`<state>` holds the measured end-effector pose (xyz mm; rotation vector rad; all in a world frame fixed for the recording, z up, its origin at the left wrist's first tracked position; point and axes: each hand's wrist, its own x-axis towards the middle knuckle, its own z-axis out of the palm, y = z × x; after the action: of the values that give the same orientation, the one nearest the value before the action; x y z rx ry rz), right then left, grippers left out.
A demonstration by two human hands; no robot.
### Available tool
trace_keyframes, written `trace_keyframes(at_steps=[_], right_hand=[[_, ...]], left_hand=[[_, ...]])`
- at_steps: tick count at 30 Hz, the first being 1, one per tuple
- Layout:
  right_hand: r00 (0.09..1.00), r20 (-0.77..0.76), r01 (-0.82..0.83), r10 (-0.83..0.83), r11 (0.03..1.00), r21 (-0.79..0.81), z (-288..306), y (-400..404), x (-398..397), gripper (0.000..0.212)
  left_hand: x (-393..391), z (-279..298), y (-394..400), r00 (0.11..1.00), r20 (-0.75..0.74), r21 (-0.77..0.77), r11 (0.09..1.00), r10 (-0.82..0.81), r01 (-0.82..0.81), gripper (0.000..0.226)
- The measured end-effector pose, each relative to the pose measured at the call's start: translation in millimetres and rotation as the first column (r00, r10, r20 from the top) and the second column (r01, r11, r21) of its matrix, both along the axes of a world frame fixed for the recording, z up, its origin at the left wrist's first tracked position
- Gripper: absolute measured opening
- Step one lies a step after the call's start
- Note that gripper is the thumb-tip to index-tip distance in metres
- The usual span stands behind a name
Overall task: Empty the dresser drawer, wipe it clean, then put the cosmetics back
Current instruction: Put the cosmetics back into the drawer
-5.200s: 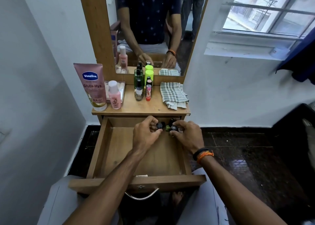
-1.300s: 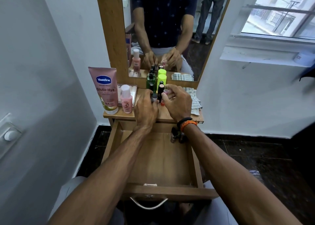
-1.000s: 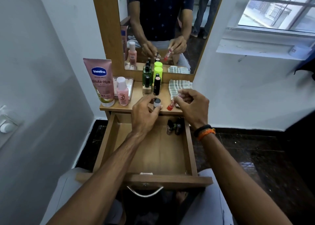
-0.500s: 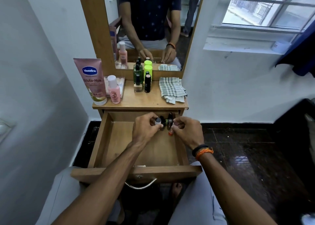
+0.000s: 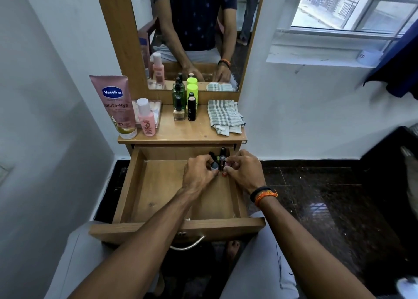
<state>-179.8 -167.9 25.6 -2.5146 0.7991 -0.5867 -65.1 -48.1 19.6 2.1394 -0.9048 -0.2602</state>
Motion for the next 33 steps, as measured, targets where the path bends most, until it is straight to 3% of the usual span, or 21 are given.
trace_keyframes(at_steps=[33], right_hand=[[0.999, -0.048, -0.015, 0.013, 0.999, -0.038, -4.7, 0.8, 4.1, 0.035]], left_hand=[[-3.7, -5.6, -1.9, 0.998, 0.065, 0.052, 0.999, -0.021, 0.017, 0.039]])
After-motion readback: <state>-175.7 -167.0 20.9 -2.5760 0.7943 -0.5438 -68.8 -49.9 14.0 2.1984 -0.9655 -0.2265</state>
